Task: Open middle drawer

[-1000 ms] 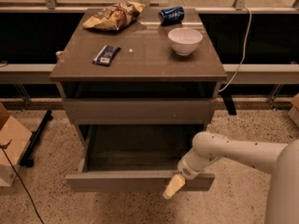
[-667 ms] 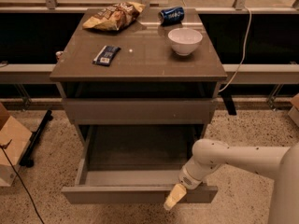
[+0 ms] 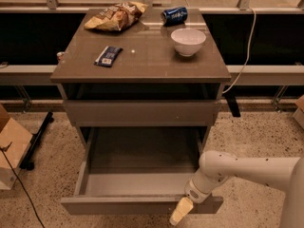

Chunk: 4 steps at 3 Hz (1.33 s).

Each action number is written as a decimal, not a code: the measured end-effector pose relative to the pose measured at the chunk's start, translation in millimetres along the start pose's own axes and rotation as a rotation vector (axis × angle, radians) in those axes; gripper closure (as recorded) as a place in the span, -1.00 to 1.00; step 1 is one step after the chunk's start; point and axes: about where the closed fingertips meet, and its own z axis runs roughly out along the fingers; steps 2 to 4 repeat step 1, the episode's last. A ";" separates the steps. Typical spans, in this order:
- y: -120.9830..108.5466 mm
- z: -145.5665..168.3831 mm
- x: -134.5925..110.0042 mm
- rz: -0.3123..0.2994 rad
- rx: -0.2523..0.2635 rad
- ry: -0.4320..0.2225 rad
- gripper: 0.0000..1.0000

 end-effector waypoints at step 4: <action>0.0 0.0 0.0 0.000 0.000 0.000 -1.00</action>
Offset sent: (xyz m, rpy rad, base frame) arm 0.0000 0.0000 0.0000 0.0000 0.0000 0.0000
